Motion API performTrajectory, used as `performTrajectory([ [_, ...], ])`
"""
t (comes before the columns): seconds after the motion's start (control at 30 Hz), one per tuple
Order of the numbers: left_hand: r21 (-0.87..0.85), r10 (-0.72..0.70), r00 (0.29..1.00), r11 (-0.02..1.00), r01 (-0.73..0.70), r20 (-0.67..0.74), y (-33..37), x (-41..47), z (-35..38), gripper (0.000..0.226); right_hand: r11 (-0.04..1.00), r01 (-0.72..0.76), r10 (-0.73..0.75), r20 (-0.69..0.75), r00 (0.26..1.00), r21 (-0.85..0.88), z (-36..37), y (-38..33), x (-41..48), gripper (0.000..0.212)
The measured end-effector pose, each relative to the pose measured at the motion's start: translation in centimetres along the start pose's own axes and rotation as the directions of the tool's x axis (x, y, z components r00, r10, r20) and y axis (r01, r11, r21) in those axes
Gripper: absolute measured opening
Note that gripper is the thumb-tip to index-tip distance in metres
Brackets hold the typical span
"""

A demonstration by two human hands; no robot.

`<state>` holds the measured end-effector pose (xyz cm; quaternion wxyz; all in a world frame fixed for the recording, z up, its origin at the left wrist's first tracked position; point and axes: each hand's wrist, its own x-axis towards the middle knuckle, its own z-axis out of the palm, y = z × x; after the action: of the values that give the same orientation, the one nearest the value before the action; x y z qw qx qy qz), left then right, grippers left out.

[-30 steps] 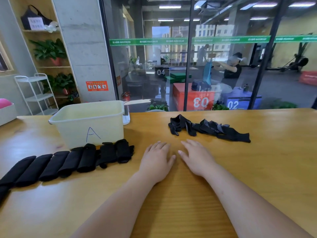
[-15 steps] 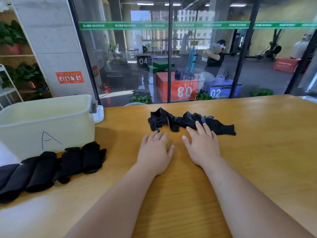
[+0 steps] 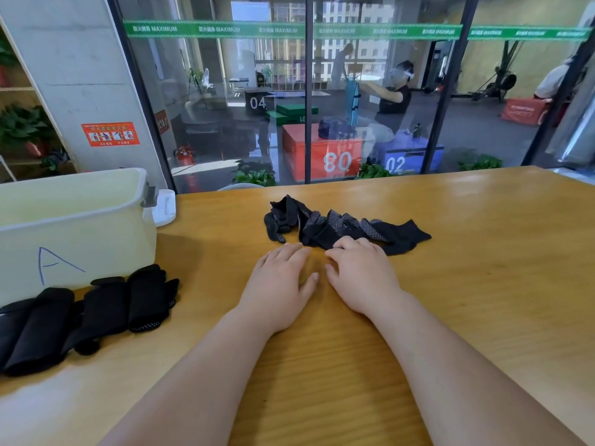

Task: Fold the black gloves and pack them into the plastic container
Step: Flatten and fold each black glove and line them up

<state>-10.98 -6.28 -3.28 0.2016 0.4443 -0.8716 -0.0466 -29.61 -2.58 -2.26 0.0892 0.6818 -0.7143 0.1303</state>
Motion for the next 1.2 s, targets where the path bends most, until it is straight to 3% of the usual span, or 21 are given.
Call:
performTrajectory([
  [0.1,-0.021,0.018,1.0,1.0,-0.018,-0.014,-0.1,-0.2,0.0,0.061,0.989,0.054,-0.041,-0.09,0.995,0.141,-1.0,0.3,-0.8,0.031],
  [0.2,-0.029,0.033,0.999,0.999,-0.033,-0.004,0.0,-0.3,-0.2,0.064,0.979,-0.108,0.137,-0.166,0.977,0.171,-1.4,2.2,-0.8,0.039],
  [0.3,-0.028,0.06,0.998,0.998,-0.059,0.027,0.3,-0.5,-0.4,0.066,0.932,-0.359,0.349,0.155,0.924,0.041,-1.0,4.3,-0.9,0.059],
  [0.37,-0.013,0.078,0.996,0.997,-0.078,0.045,0.3,-0.5,-0.4,0.066,0.929,-0.367,0.365,0.238,0.9,-0.037,-0.6,4.6,-1.1,0.063],
  [0.57,0.024,0.107,0.99,0.994,-0.109,0.093,0.1,-0.2,-0.1,0.066,0.955,-0.287,0.286,-0.02,0.958,-0.073,-1.2,3.4,-0.8,0.033],
  [0.77,0.084,0.117,0.986,0.988,-0.128,0.121,0.1,0.1,0.3,0.065,0.933,-0.221,0.242,-0.043,0.969,0.285,-1.4,4.2,-0.7,0.022],
  [0.87,0.097,0.114,0.99,0.988,-0.122,0.078,0.1,-0.1,0.2,0.067,0.779,-0.099,0.171,-0.058,0.984,0.619,-2.1,4.0,-0.8,0.023],
  [0.97,0.092,0.108,0.99,0.989,-0.116,0.09,0.1,0.0,0.1,0.068,0.671,-0.001,0.138,-0.123,0.983,0.741,-2.2,3.6,-0.6,0.031],
  [1.03,0.106,0.126,0.981,0.984,-0.142,0.148,0.2,0.5,0.1,0.068,0.748,-0.02,0.134,-0.121,0.983,0.663,-1.4,3.6,-0.4,0.045],
  [1.1,0.14,0.156,0.971,0.973,-0.183,0.182,0.3,0.9,0.1,0.068,0.847,-0.106,0.141,-0.028,0.99,0.521,-0.7,3.9,-0.3,0.059],
  [1.2,0.179,0.183,0.975,0.963,-0.203,0.125,0.1,1.2,0.1,0.067,0.911,-0.166,0.136,0.105,0.985,0.378,-0.2,4.4,-0.2,0.066],
])
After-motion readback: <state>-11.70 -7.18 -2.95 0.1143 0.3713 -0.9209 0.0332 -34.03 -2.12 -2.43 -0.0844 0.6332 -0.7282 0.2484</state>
